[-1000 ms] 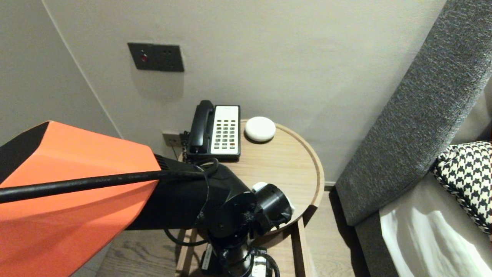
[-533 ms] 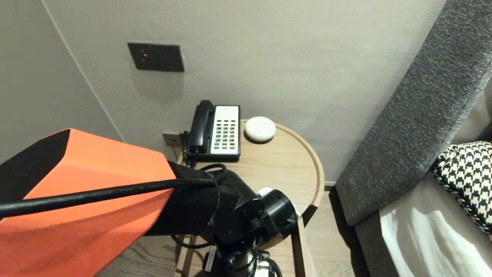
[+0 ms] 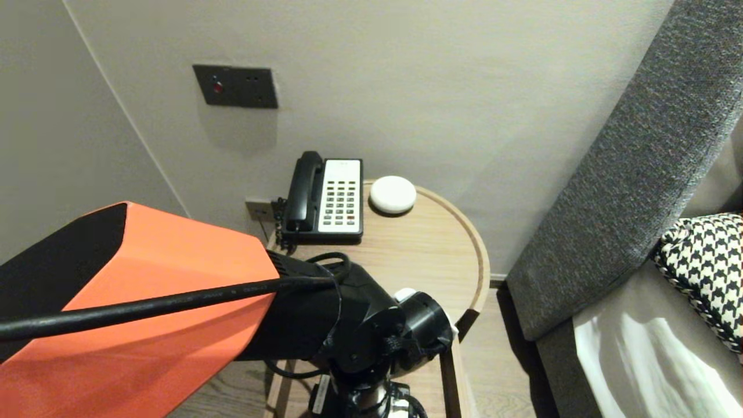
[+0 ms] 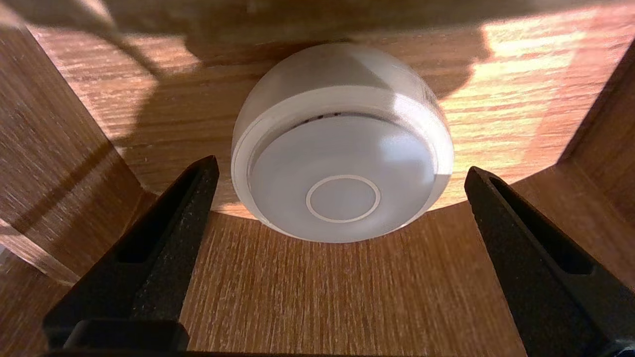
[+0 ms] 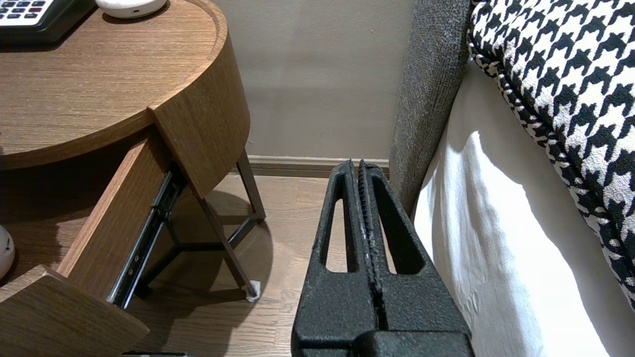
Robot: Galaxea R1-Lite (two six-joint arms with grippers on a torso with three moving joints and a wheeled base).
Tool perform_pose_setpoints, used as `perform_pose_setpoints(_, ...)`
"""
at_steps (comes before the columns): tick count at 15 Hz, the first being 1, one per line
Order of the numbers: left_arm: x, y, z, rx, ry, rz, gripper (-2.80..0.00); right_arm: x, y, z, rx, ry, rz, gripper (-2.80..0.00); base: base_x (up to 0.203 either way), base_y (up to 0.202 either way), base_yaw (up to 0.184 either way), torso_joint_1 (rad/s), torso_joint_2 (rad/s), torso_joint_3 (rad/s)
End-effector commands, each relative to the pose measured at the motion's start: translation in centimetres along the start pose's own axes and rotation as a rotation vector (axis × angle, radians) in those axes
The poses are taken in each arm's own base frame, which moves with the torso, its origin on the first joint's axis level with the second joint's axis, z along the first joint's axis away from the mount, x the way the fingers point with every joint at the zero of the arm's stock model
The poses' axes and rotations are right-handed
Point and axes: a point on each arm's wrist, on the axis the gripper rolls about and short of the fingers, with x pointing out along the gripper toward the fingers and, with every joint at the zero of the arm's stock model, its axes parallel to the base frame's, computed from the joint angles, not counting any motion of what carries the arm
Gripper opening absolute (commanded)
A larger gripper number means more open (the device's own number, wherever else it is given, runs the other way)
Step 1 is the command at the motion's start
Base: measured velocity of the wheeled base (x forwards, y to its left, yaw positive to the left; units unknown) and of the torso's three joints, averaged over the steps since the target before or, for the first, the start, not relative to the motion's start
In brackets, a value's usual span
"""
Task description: Take the remote control out of the drawer one by one and place them on the table
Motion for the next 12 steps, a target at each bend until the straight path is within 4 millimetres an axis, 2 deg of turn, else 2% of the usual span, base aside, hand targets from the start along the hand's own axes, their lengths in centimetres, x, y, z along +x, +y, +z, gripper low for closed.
perform_pose_setpoints(1, 0.2, 0.0, -0.1, -0.004, 0.009, 0.009, 0.00, 0.2, 0.0, -1.1, 0.000, 0.040, 0.001, -2.80, 0.000, 0.000, 0.000, 0.000, 0.00, 0.000)
perform_pose_setpoints(12, 1.3, -0.3, -0.1, 0.003, 0.018, 0.020, 0.00, 0.2, 0.0, -1.1, 0.000, 0.040, 0.001, -2.80, 0.000, 0.000, 0.000, 0.000, 0.00, 0.000)
